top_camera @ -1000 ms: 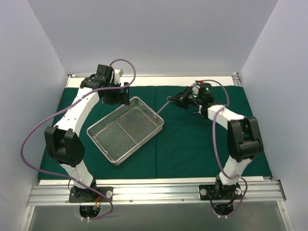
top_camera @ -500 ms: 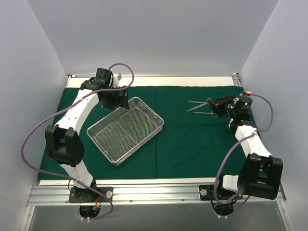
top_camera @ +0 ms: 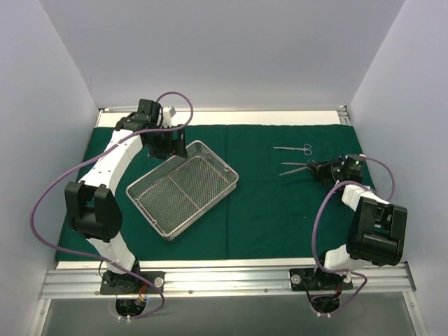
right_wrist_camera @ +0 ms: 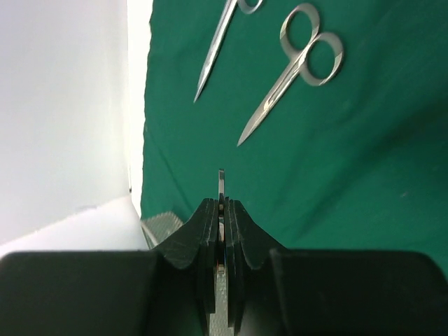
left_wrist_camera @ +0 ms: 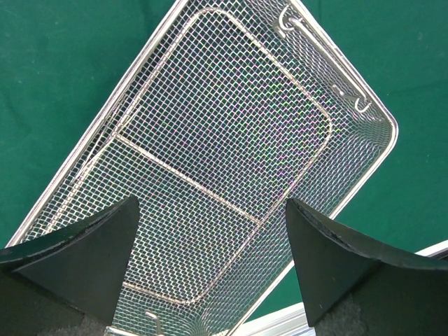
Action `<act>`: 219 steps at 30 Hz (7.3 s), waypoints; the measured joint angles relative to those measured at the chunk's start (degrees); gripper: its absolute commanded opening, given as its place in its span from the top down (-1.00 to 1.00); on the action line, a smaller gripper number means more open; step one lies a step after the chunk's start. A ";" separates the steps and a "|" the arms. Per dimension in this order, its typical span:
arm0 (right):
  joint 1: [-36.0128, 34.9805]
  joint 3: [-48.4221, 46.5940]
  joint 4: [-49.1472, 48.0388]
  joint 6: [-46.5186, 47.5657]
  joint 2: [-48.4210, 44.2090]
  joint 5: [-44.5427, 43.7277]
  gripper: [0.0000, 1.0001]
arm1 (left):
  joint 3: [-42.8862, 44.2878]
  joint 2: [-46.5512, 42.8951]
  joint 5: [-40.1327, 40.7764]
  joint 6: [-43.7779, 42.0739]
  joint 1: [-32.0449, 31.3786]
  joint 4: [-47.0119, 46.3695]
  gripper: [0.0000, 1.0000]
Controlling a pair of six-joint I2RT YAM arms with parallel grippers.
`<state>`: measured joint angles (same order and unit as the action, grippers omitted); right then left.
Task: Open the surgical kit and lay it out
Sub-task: Place the medical item in the surgical kit, then adjust the container in the surgical kit, then pick up the medical item from the container.
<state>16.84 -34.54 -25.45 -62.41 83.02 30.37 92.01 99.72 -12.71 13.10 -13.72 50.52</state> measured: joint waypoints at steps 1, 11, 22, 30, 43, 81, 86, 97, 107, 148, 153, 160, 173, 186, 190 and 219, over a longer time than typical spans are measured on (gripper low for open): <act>0.55 0.15 -1.01 -0.02 0.85 0.02 1.00 | -0.28 0.00 -0.20 0.00 0.13 -0.20 -0.87; 3.37 3.85 -8.22 -1.57 7.80 0.00 1.00 | -1.33 0.07 -1.73 0.04 2.69 -0.61 -0.87; 5.14 5.16 -11.13 -3.41 9.86 -0.74 1.00 | -0.66 2.43 -3.45 0.09 3.37 -0.61 -0.87; 5.35 6.75 -12.55 -4.96 10.16 -1.70 1.00 | 0.07 3.65 -4.37 0.22 3.43 -0.63 -0.87; 5.35 8.02 -19.06 -8.17 14.14 -2.36 1.00 | 0.09 3.76 -5.49 0.26 4.61 -0.66 -0.87; 5.64 -5.11 18.34 6.43 7.43 -5.57 -0.08 | -0.68 4.11 -7.54 1.25 4.98 -1.95 -0.87; 5.31 -5.86 27.56 9.09 4.61 -6.10 -0.14 | -0.68 4.11 -7.13 0.85 4.96 -1.90 -0.87; -9.22 -29.14 43.19 20.26 1.27 -10.05 -0.20 | 1.99 6.56 -0.81 -3.23 2.45 1.46 -0.96; -26.32 -39.76 44.35 27.74 13.57 -8.04 -0.20 | 2.47 9.25 17.29 -4.98 -0.15 5.64 -0.94; -30.73 -36.81 43.74 31.45 16.72 0.13 -0.20 | 9.81 18.21 29.22 -17.92 -1.99 10.14 0.95; -30.73 -36.15 43.45 31.10 16.72 0.61 -0.20 | 15.04 15.47 33.90 -18.23 -5.38 13.53 0.95; -30.71 -36.13 43.17 31.04 16.72 1.38 -0.19 | 14.58 10.64 39.41 -19.56 -8.59 12.33 0.95; -30.71 -36.13 43.23 31.08 16.72 1.57 -0.19 | 11.63 10.78 39.04 -19.34 -5.95 9.99 0.94; -30.34 -37.77 44.85 31.54 16.85 1.31 -0.19 | 4.57 16.50 34.23 -16.24 0.02 4.90 -0.66; -30.03 -39.32 45.55 32.20 16.96 0.90 -0.19 | 4.52 16.20 34.56 -14.14 0.48 4.28 -0.70; -27.67 -41.09 47.58 32.30 18.38 -0.39 -0.19 | -3.08 13.14 1.70 -15.04 -11.34 -10.49 -0.27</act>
<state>-10.83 -75.64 22.13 -30.11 101.41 29.98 88.92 112.86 -11.00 -1.93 -25.06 40.03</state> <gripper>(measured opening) 0.598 0.629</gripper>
